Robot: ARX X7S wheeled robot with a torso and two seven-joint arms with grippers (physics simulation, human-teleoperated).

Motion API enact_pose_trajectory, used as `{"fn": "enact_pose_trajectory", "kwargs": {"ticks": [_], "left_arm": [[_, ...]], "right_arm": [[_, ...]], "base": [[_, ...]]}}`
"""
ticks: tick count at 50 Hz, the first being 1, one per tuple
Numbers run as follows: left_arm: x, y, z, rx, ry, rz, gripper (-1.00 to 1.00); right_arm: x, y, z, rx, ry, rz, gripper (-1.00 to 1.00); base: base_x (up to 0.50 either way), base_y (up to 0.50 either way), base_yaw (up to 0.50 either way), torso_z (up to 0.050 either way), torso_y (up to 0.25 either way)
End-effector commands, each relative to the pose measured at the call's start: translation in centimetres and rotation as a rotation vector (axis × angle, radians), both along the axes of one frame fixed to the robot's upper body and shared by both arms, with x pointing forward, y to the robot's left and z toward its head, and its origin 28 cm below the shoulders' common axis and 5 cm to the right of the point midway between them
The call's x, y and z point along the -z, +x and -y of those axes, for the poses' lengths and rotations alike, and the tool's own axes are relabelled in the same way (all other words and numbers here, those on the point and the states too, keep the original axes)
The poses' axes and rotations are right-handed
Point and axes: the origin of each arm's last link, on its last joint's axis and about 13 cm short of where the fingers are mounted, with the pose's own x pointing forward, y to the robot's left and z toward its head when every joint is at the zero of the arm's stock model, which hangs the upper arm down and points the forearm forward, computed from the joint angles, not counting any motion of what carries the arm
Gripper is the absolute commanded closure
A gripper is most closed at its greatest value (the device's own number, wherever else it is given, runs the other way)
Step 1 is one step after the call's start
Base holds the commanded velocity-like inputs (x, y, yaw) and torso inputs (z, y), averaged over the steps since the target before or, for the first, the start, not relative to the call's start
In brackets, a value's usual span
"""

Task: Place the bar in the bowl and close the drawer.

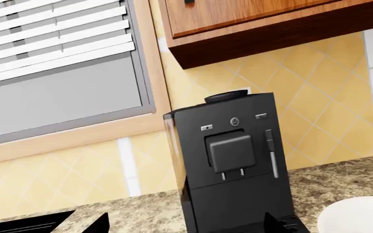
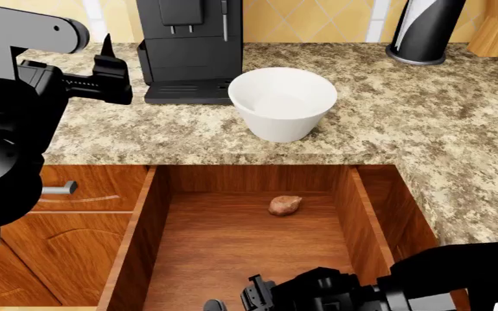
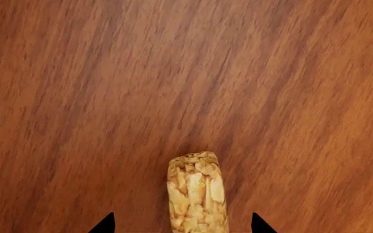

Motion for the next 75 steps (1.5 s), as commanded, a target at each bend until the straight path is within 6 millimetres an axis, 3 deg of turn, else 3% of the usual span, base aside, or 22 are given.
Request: {"fn": "enact_pose_trajectory", "kwargs": {"ticks": [1,11,45,46,63,75], "left_arm": [[0.0,-0.1,0.0,-0.002,0.003,-0.002,-1.0],[0.1,0.0,0.0,-0.005,0.006,-0.003,-1.0],[-0.1,-0.3,-0.2,-0.011,0.009,-0.004,-1.0],[-0.1,-0.3,-0.2,-0.011,0.009,-0.004,-1.0],[0.2,-0.1,-0.1,-0.011,0.006,-0.005,-1.0],[0.4,-0.2,-0.2,-0.012,0.008,-0.009,-1.0]], "right_arm": [[0.7,0.4,0.4,0.023,-0.009,-0.007,-1.0],[1.1,1.2,0.8,0.045,-0.011,-0.003,-1.0],[2.5,1.3,0.8,0.031,0.006,-0.006,-1.0],[2.5,1.2,0.8,0.03,0.006,-0.005,1.0],[2.1,1.2,0.8,0.031,0.012,0.005,1.0],[-0.7,2.3,0.8,0.033,0.061,0.06,1.0]], "base": [[0.0,0.0,0.0,0.0,0.0],[0.0,0.0,0.0,0.0,0.0],[0.0,0.0,0.0,0.0,0.0],[0.0,0.0,0.0,0.0,0.0],[0.0,0.0,0.0,0.0,0.0],[0.0,0.0,0.0,0.0,0.0]]}}
